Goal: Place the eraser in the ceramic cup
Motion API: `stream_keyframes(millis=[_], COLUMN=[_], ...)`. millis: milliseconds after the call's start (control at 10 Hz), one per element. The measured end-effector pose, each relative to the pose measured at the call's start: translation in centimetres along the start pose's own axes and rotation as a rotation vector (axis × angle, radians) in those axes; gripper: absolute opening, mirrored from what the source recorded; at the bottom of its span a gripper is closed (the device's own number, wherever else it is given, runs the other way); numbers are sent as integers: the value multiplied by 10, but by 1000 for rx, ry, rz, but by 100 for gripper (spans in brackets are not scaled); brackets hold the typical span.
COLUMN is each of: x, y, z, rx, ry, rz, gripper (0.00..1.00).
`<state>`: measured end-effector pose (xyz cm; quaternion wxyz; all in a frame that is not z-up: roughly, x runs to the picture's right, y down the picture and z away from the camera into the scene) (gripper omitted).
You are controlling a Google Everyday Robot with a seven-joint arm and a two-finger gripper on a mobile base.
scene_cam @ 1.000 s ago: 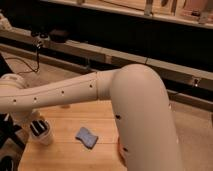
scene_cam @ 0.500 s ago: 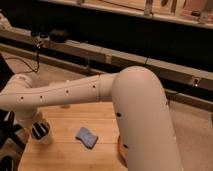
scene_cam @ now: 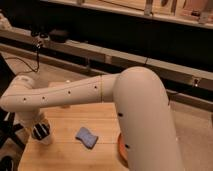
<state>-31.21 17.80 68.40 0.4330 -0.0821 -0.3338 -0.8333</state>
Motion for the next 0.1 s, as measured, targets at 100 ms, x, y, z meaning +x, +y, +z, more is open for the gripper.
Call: stream_keyframes(millis=[100], x=[-3], y=[-1], z=[1], rx=[-2], ry=[-16], rz=[2], gripper=[80])
